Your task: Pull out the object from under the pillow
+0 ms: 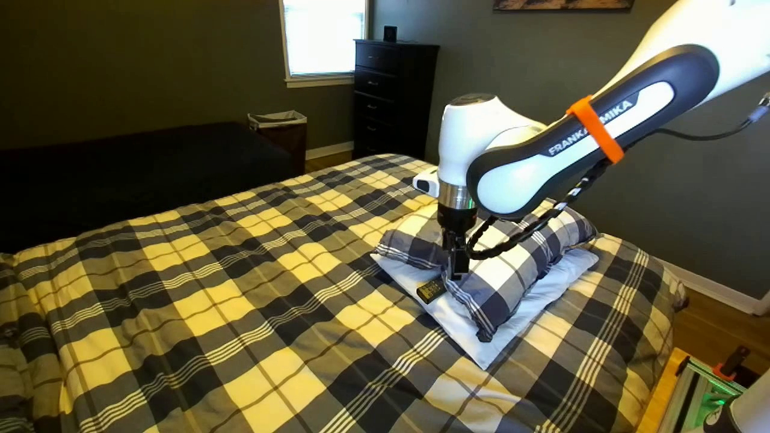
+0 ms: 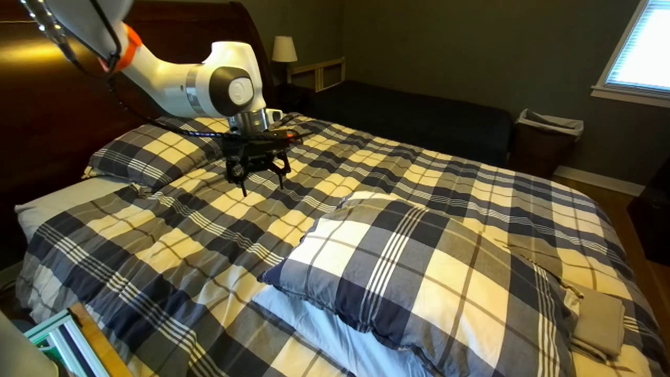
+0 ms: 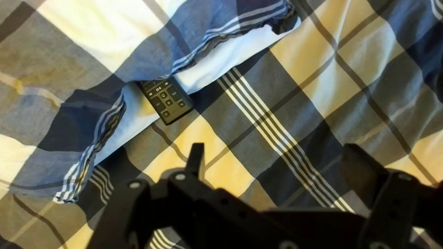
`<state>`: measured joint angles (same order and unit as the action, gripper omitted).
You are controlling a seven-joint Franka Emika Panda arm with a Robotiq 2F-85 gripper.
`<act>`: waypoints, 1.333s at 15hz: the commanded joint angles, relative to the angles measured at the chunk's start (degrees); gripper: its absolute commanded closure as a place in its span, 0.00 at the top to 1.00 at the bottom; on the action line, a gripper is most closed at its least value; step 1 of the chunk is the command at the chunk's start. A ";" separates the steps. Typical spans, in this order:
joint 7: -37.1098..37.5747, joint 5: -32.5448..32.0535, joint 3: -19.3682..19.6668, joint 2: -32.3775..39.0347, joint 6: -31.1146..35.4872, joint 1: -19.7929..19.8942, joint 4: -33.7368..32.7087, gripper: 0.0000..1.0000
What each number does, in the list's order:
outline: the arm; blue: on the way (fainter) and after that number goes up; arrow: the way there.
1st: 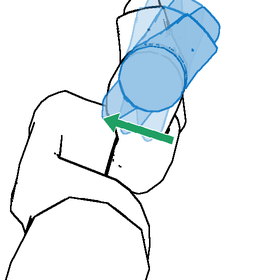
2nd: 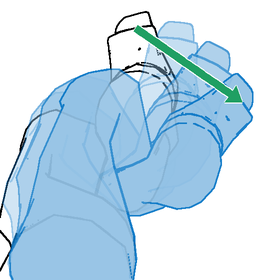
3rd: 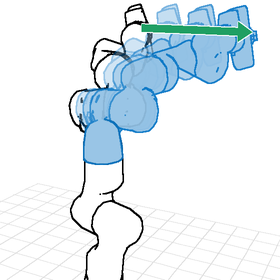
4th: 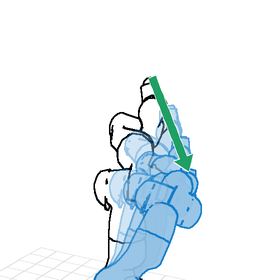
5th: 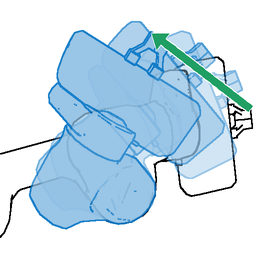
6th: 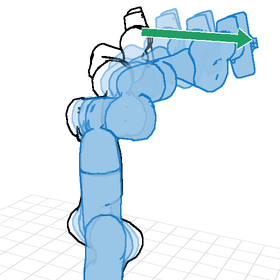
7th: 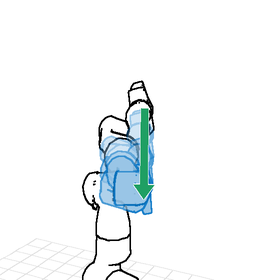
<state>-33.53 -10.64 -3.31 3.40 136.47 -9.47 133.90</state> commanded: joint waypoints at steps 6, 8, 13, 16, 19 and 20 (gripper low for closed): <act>-8.98 -5.83 -1.53 8.27 -0.22 2.89 -6.87 1.00; -9.19 -6.01 -1.62 8.50 -0.22 2.88 -7.16 1.00; -16.39 -1.71 -3.73 8.90 -0.62 3.81 -6.47 1.00; -17.08 -1.38 -3.83 9.00 -0.62 3.96 -6.46 1.00; -18.88 -5.07 -3.34 11.37 -0.85 3.65 -8.08 1.00; -19.78 -7.60 -3.10 12.93 0.81 3.52 -8.65 1.00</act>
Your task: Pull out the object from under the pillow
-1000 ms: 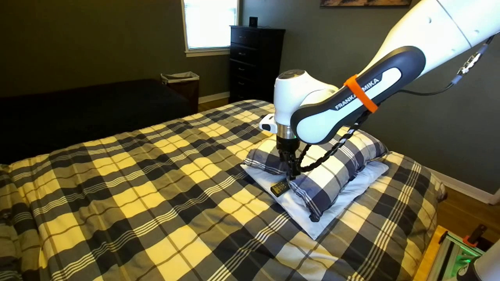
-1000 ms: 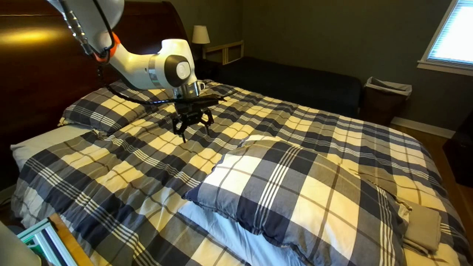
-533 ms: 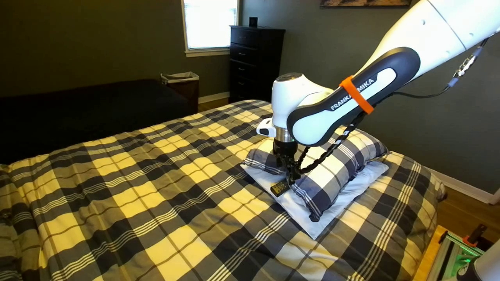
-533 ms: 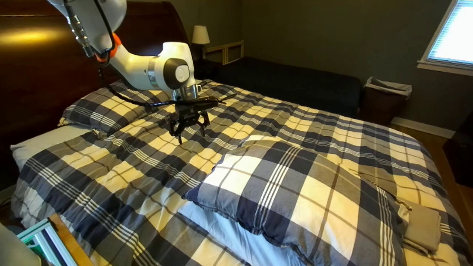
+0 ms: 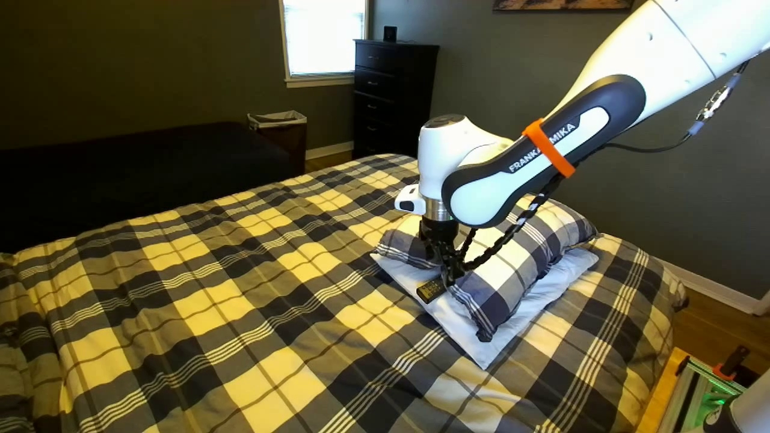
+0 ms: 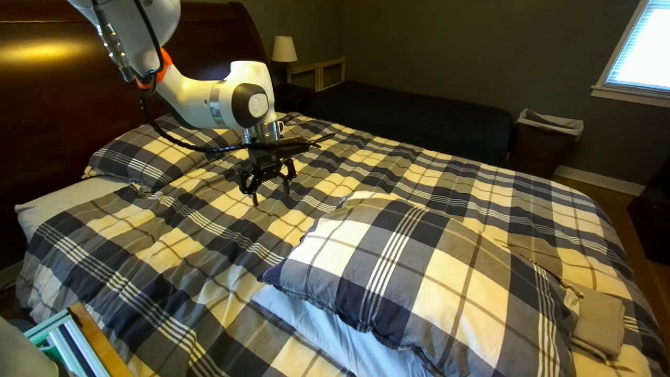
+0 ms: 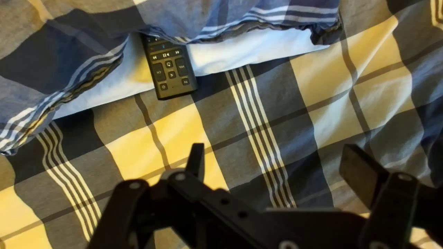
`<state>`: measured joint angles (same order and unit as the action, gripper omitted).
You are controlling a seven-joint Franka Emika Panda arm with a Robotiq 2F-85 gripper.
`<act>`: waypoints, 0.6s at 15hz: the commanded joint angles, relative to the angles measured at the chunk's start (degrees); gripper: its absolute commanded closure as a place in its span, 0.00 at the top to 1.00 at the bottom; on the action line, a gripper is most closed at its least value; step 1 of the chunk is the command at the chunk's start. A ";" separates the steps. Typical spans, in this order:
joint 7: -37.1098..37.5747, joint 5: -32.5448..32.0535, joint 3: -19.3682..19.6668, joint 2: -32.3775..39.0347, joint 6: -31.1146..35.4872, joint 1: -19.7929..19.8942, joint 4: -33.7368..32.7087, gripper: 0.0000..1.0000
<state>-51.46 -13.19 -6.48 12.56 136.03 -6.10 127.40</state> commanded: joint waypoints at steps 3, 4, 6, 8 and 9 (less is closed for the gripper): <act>-3.61 -10.64 0.67 8.10 6.07 0.32 -3.60 1.00; -3.49 -11.99 0.99 9.55 6.82 0.29 -4.30 1.00; -4.10 -13.46 1.31 12.52 9.71 0.74 -5.24 1.00; -4.54 -14.40 1.87 15.29 12.48 1.22 -6.46 1.00; -4.11 -14.60 2.32 16.69 13.60 1.34 -7.51 1.00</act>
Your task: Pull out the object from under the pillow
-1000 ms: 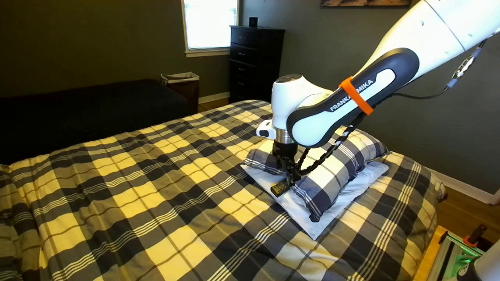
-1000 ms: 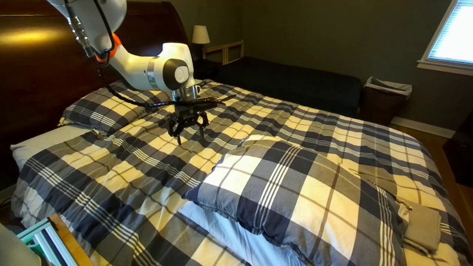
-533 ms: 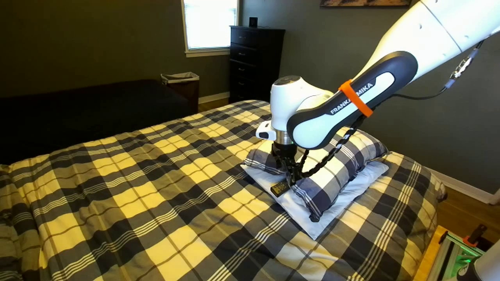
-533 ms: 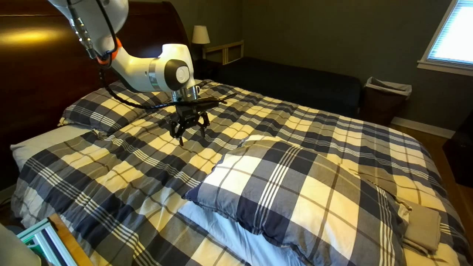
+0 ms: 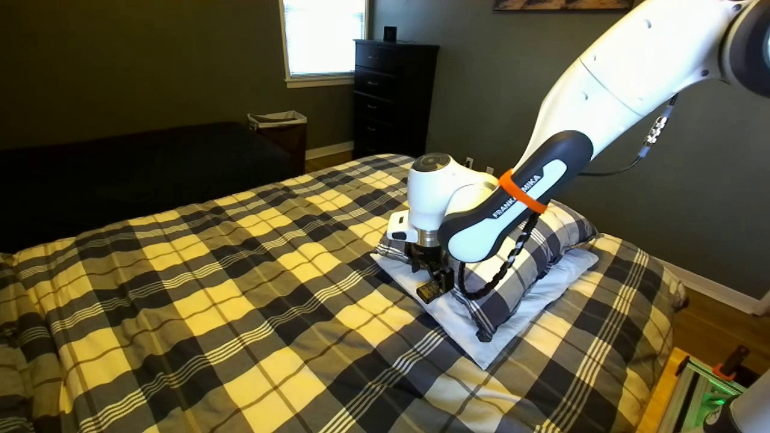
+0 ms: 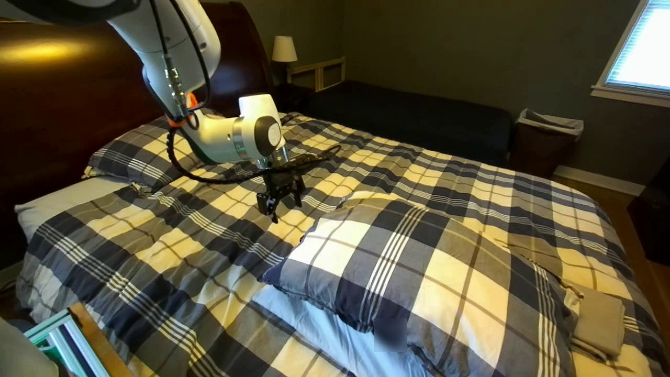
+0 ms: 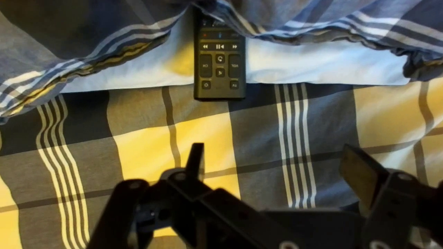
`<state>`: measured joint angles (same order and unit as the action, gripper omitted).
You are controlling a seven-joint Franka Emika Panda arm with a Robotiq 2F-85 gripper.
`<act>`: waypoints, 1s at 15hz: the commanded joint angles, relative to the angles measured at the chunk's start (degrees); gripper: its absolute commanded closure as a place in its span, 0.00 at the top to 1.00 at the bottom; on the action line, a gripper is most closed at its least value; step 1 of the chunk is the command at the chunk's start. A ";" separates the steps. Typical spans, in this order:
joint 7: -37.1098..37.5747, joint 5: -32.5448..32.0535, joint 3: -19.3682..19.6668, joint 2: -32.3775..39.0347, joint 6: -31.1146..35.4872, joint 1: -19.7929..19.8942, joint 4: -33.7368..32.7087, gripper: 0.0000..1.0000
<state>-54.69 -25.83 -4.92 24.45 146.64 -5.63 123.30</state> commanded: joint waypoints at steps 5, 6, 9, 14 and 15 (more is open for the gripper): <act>-0.60 -2.73 2.40 11.19 3.29 0.92 -8.76 1.00; -0.38 -3.13 2.77 12.37 3.30 0.66 -9.77 1.00; -0.15 -4.34 3.70 15.62 2.31 -0.07 -12.79 1.00; -1.78 -5.92 4.43 18.97 -0.20 -0.39 -15.82 1.00; -1.71 -6.55 4.83 19.47 -0.46 -0.63 -16.39 1.00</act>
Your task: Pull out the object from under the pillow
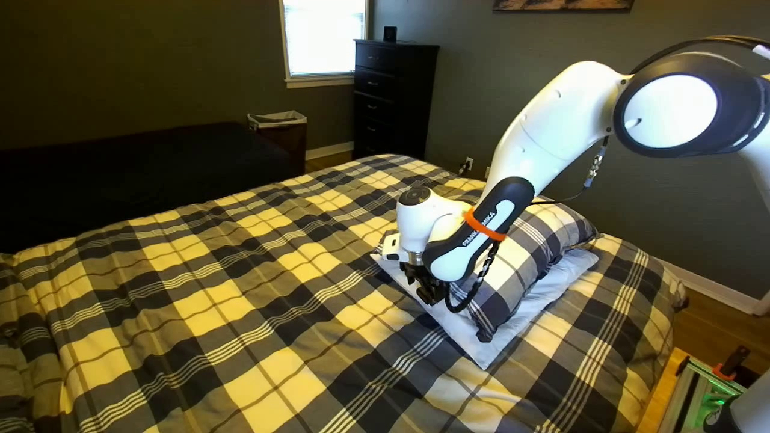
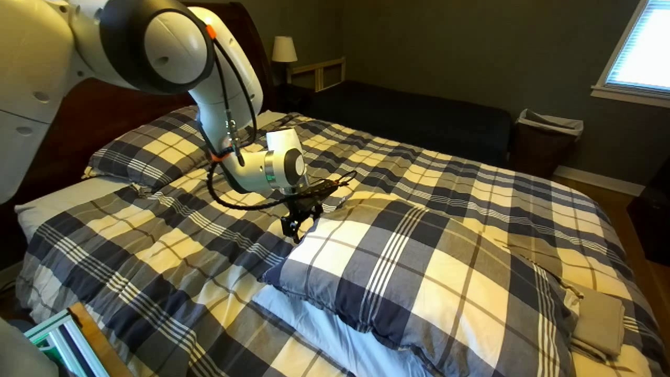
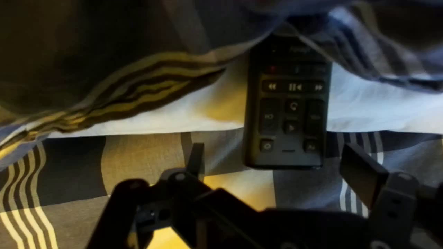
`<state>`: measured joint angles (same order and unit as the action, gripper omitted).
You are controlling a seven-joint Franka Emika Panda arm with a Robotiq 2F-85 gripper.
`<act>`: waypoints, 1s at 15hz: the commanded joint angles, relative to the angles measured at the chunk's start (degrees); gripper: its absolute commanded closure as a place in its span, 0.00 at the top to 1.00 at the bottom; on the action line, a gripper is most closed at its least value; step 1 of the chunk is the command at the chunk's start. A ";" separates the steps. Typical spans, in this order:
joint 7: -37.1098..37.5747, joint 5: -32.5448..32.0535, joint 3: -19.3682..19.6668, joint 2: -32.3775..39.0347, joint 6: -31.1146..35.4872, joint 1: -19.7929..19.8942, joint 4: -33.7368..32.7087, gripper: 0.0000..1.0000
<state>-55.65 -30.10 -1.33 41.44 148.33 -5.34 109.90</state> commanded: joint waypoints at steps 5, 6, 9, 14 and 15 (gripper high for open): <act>-0.60 -5.15 2.16 4.45 -3.85 -1.43 -4.83 0.75; -0.56 -5.47 2.11 4.62 -4.46 -1.41 -5.07 0.74; -0.31 -6.18 1.81 4.38 -5.93 -1.48 -5.09 0.50; 0.61 -5.38 0.80 2.54 -9.16 -1.77 -4.16 0.30; 0.92 -5.13 0.43 2.04 -9.53 -1.85 -3.86 0.26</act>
<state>-55.76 -34.67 -0.19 44.54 140.99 -6.80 106.13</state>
